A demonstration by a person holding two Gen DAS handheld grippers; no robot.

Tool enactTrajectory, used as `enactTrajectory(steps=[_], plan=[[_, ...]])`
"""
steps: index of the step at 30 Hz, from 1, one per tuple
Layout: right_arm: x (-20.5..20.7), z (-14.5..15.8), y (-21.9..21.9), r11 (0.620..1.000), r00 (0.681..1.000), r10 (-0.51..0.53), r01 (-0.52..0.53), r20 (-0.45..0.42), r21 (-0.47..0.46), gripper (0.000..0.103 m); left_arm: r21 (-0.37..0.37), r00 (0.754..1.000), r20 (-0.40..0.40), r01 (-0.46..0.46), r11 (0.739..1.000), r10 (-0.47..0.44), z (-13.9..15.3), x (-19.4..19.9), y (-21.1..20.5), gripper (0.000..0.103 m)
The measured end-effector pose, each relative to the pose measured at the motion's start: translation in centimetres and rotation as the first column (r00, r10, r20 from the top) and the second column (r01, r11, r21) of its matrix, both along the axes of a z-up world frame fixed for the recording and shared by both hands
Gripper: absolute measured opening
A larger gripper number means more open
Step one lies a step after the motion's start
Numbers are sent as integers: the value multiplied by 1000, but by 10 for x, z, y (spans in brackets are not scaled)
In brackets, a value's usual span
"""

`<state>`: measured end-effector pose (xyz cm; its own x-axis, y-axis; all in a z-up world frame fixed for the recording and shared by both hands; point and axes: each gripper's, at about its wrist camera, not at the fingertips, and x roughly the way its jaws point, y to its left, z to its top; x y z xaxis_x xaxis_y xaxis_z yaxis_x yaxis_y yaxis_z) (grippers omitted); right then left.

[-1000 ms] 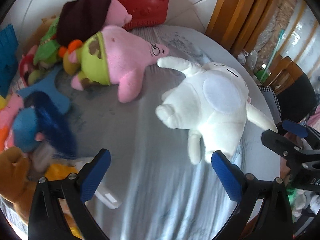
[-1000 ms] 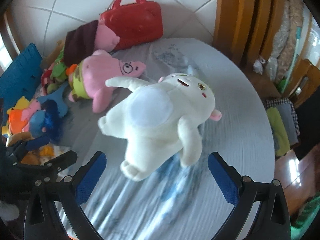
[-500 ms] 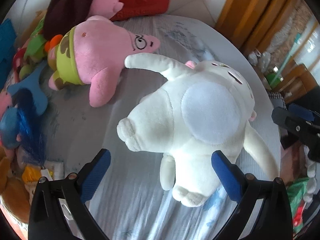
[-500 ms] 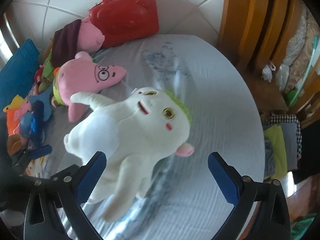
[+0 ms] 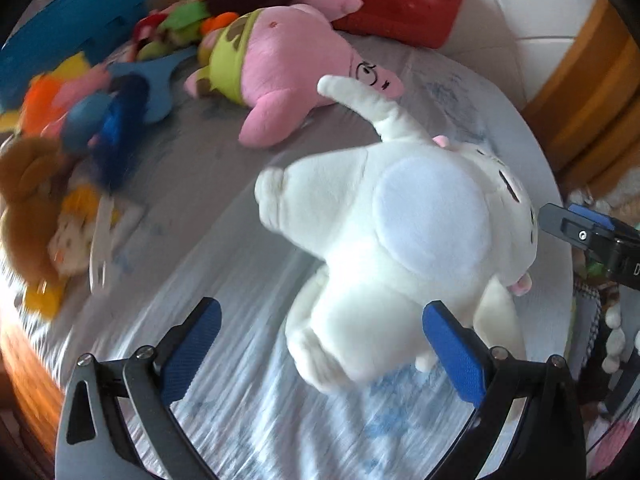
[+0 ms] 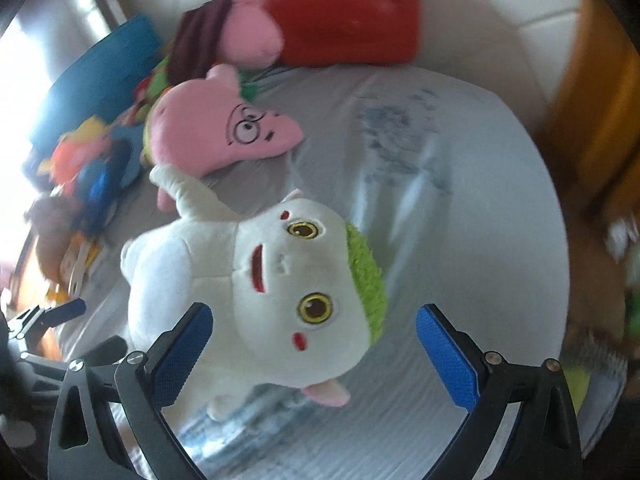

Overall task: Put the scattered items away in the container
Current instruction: 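Close both tools on the white bunny plush from either side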

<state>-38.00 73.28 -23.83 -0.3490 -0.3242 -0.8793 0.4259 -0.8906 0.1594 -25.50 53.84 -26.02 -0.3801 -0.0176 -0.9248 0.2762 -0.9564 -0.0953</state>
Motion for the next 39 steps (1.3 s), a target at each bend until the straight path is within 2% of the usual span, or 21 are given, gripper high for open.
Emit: enactTrajectory(steps=[3, 7, 11, 15, 23, 34, 39], plan=[[-4, -4, 13, 997, 997, 77, -76, 14, -34, 103, 6, 998, 1, -70, 997, 70, 1, 14, 7, 103], [-16, -19, 28, 993, 993, 104, -101, 53, -57, 103, 8, 989, 12, -146, 989, 146, 1, 25, 10, 103], [-29, -24, 33, 988, 990, 111, -102, 81, -115, 103, 0, 984, -12, -176, 984, 176, 8, 22, 9, 103], [-37, -25, 26, 984, 987, 138, -128, 79, -124, 103, 7, 982, -20, -188, 982, 188, 7, 7, 10, 103], [-50, -32, 18, 978, 979, 170, -154, 112, -138, 103, 53, 989, 15, -146, 988, 145, -10, -8, 16, 103], [-40, -43, 21, 969, 963, 225, -204, 147, -140, 103, -96, 1000, 11, -27, 995, 28, -19, 17, 32, 103], [-32, -46, 26, 968, 961, 236, -219, 145, -124, 103, -135, 1000, -17, -2, 991, 0, -28, 9, 33, 103]])
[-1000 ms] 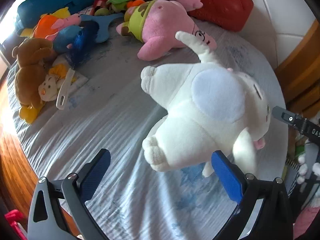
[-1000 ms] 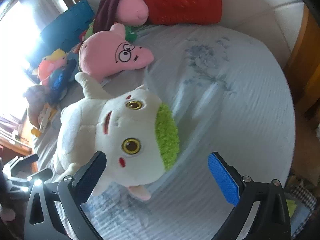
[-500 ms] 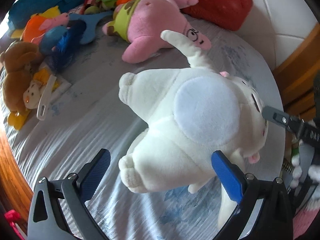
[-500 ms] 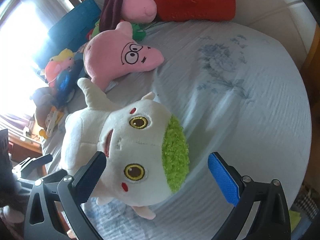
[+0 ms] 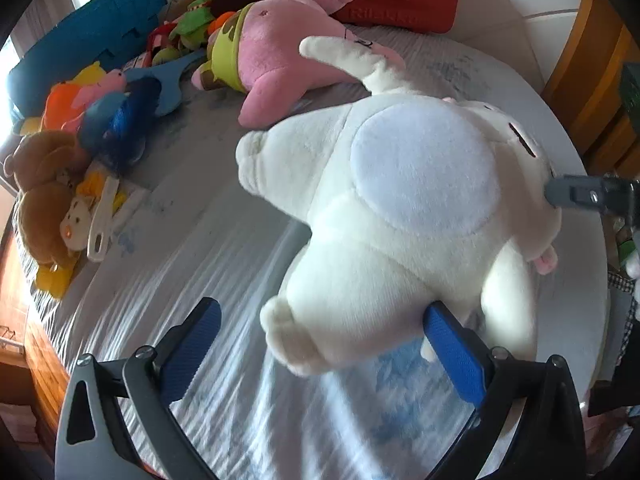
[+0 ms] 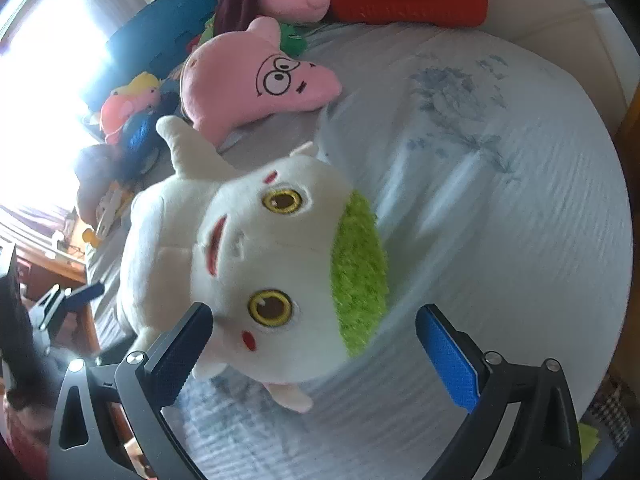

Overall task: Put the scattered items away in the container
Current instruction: 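Close both tools on the white bunny plush from either side, then lift the white bunny plush off the table with both tools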

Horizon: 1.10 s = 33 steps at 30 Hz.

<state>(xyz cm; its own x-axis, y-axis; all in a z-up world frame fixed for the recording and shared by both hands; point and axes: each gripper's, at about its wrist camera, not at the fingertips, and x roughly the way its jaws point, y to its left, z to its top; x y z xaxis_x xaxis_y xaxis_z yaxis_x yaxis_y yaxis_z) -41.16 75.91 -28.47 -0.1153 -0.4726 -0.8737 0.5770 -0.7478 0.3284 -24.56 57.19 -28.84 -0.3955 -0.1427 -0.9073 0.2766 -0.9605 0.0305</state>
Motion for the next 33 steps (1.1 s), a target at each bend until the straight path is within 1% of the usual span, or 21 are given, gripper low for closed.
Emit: enactTrajectory(steps=[2, 6, 9, 11, 13, 14, 16, 19, 22, 24, 27, 28, 33], plan=[[-1, -4, 5, 1000, 1000, -11, 11, 9, 8, 103, 7, 1000, -15, 1, 1000, -1, -1, -4, -3, 103], [-8, -13, 10, 999, 998, -38, 40, 57, -30, 103, 25, 999, -30, 14, 1000, -13, -5, -7, -9, 103], [-5, -16, 7, 998, 997, -11, 15, 74, -55, 103, 25, 999, -35, 7, 1000, -7, -5, -4, -12, 103], [-1, -21, 5, 999, 996, 16, -12, 82, -52, 103, 27, 1000, -31, 5, 1000, -4, -7, -4, -12, 103], [0, -28, 1, 999, 995, 23, -19, 93, -50, 103, 21, 999, -30, 12, 1000, -12, -8, -3, -9, 103], [-1, -31, 0, 998, 995, 17, -11, 97, -62, 103, 29, 999, -36, 15, 999, -13, -7, -1, -9, 103], [-2, -31, 0, 996, 996, 1, 7, 86, -86, 103, 39, 999, -43, 16, 999, -14, -4, 4, -10, 103], [1, -27, 2, 993, 999, -5, 11, 53, -115, 103, 18, 999, -27, 28, 999, -28, -8, 12, -7, 103], [0, -30, 3, 992, 997, -6, 15, 74, -126, 103, 2, 1000, -3, 27, 1000, -27, -17, 9, -6, 103], [0, -31, 3, 991, 997, -11, 22, 81, -132, 103, -16, 999, -2, 54, 998, -54, -20, 3, -1, 103], [1, -24, 3, 992, 998, -8, 15, 56, -125, 103, -62, 995, 8, 99, 993, -99, -24, -5, 6, 103], [1, -21, 4, 992, 999, -5, 11, 48, -128, 103, -66, 994, 12, 106, 992, -105, -25, -8, 7, 103], [-10, -18, 5, 989, 998, -19, 26, 52, -146, 103, -23, 994, -3, 111, 994, -111, -25, -15, 3, 103]])
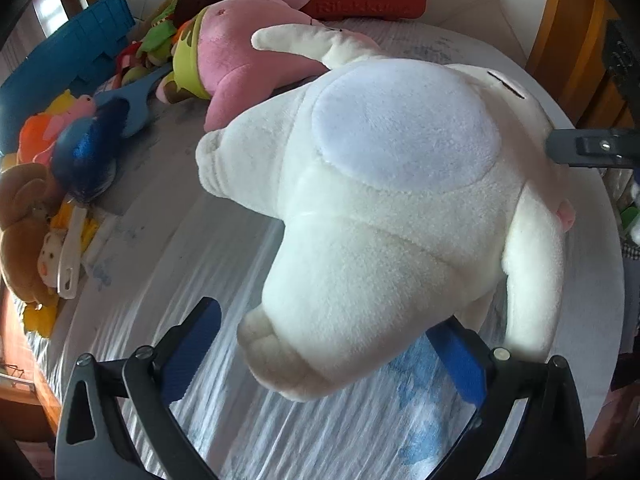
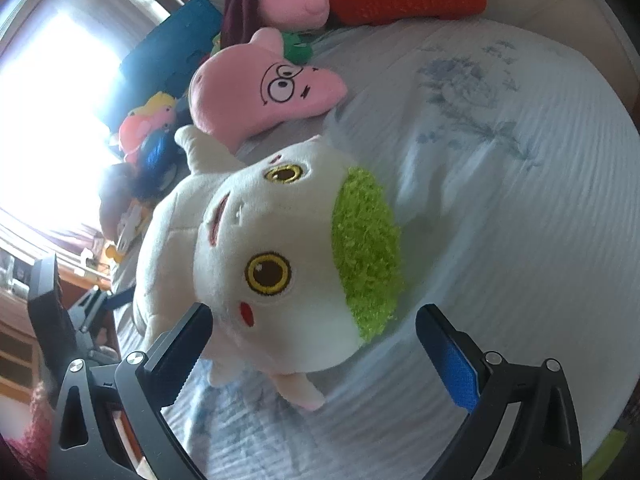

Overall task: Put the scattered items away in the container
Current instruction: 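Lift the white bunny plush off the table with both tools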

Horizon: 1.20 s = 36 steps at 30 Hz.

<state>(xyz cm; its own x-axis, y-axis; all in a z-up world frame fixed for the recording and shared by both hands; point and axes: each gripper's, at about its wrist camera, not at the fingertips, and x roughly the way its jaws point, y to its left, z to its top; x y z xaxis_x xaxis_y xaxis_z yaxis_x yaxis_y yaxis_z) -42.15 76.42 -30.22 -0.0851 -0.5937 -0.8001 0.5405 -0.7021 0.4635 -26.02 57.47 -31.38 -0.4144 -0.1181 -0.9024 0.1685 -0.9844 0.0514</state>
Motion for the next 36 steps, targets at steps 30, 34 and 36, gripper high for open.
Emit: enactTrajectory(steps=[30, 34, 36], plan=[[-56, -36, -38, 973, 974, -25, 76, 226, -218, 103, 245, 976, -163, -103, 964, 145, 16, -33, -68, 103], [-58, -37, -37, 971, 971, -26, 81, 239, -223, 103, 218, 976, -184, -71, 973, 113, 22, -37, -64, 100], [-58, -36, -38, 977, 972, -18, 67, 234, -203, 103, 229, 976, -201, -40, 973, 87, 25, -36, -61, 88]])
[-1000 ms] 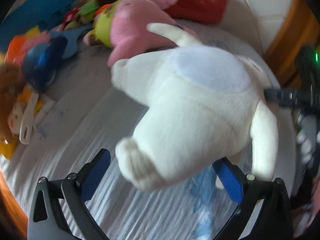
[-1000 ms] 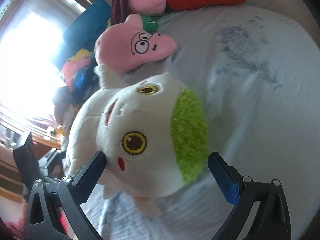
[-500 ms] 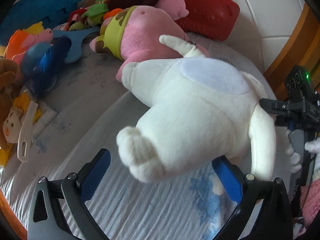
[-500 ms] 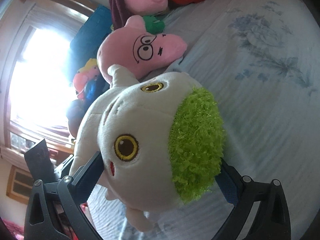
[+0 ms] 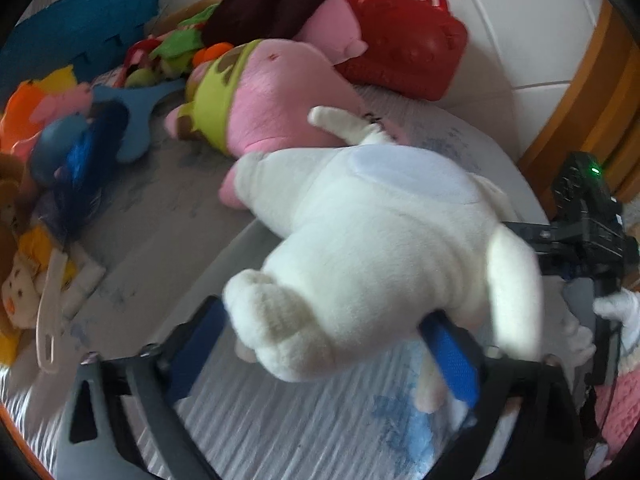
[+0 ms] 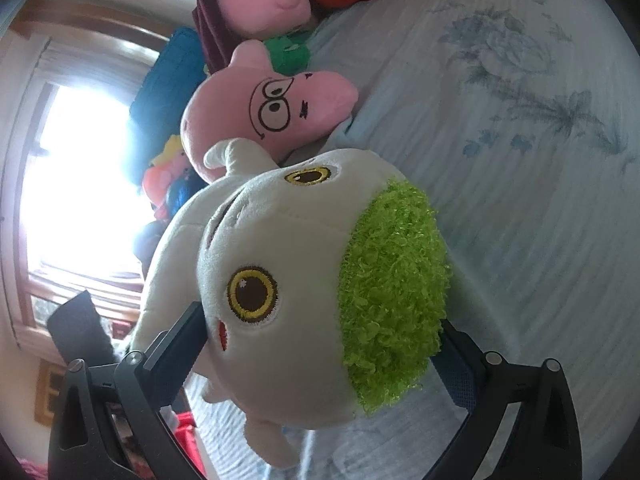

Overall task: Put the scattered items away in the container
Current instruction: 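Lift the white bunny plush off the table with both tools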

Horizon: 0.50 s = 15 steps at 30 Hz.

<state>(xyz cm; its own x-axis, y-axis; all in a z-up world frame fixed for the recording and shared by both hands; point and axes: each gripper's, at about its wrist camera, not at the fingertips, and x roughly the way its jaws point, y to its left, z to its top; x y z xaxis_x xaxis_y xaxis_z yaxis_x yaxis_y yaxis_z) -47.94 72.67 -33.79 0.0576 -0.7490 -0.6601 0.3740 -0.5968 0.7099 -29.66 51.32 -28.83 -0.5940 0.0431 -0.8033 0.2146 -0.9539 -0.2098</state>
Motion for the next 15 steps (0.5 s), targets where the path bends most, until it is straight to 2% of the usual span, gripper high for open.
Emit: enactTrajectory(steps=[1, 4, 11, 15], plan=[[0, 2, -2, 1000, 1000, 5, -5, -11, 12, 103, 4, 1000, -4, 6, 1000, -6, 1, 0, 1, 84], [0, 2, -4, 1000, 1000, 4, -4, -17, 15, 103, 4, 1000, -3, 17, 1000, -17, 3, 2, 1, 82], [0, 2, -2, 1000, 1000, -16, 16, -9, -6, 103, 93, 1000, -1, -4, 996, 4, 15, 11, -11, 82], [2, 2, 0, 1000, 1000, -6, 6, -20, 12, 103, 111, 999, -8, -35, 993, 36, 20, 13, -16, 82]])
